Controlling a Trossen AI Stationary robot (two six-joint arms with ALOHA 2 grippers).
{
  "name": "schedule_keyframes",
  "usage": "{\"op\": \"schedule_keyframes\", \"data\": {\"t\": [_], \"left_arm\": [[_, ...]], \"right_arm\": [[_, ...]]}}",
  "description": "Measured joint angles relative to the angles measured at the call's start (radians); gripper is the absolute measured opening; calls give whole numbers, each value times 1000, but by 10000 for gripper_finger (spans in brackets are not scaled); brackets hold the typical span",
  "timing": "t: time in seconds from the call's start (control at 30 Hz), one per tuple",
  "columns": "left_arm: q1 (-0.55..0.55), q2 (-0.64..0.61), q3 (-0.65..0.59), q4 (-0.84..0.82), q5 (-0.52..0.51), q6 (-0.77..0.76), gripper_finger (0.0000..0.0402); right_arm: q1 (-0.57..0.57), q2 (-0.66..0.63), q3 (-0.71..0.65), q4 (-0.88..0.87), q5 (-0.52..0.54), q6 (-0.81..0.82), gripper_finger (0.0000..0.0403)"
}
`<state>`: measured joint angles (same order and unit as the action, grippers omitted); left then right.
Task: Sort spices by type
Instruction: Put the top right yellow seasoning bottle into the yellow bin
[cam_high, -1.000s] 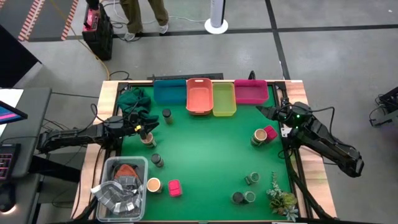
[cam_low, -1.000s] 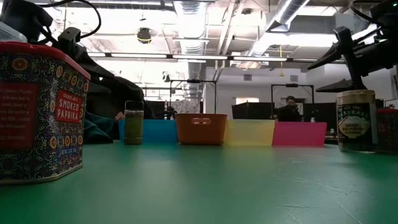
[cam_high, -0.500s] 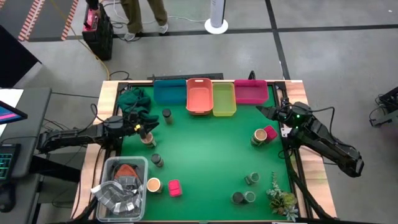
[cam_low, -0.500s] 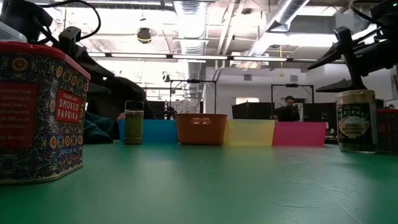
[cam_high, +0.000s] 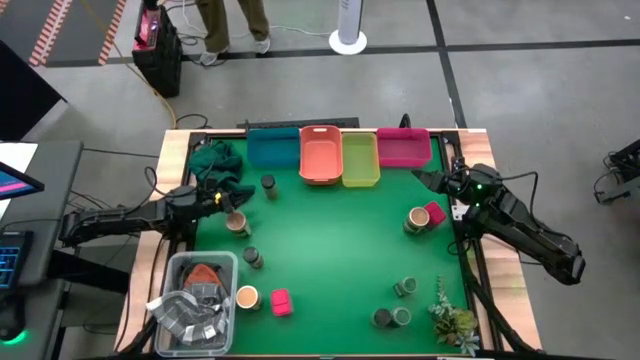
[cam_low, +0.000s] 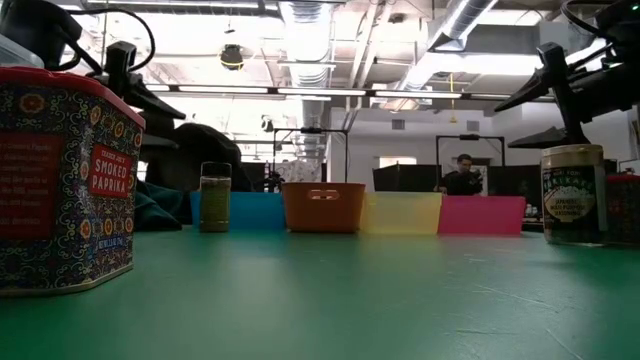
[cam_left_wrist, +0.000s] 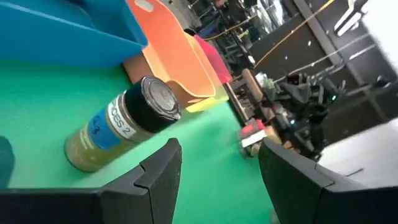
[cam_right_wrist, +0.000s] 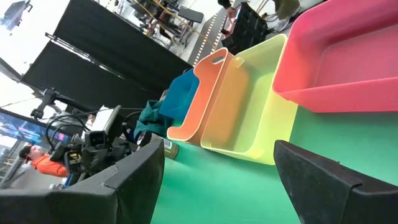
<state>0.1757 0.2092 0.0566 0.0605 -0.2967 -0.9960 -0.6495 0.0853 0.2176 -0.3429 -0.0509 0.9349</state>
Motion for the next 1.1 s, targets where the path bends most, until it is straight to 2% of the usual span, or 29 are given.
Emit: {"op": "schedule_keyframes", "data": {"t": [0.17, 0.23, 0.37, 0.43, 0.53, 0.7, 0.93, 1.1], "left_arm": [[0, 0, 0, 2, 4, -202, 203], [2, 0, 0, 15, -3, -247, 203], [3, 0, 33, 39, -38, -193, 203], [3, 1, 74, 24, -73, -132, 203], [3, 32, 154, 0, -129, -27, 203], [3, 138, 332, -128, -154, 126, 203], [3, 320, 605, -374, -137, 270, 203], [3, 429, 772, -543, -119, 359, 208]], "right_arm": [[0, 0, 0, 10, 0, 0, 326], [2, 0, 0, 28, -34, -11, 326], [11, 4, 20, 89, -246, -185, 326], [26, 27, 55, 45, -279, -258, 326], [58, 88, 132, -121, -278, -386, 326], [131, 240, 281, -253, -244, -507, 326], [248, 523, 532, -368, -49, -607, 326], [311, 733, 721, -530, 51, -740, 326]]}}
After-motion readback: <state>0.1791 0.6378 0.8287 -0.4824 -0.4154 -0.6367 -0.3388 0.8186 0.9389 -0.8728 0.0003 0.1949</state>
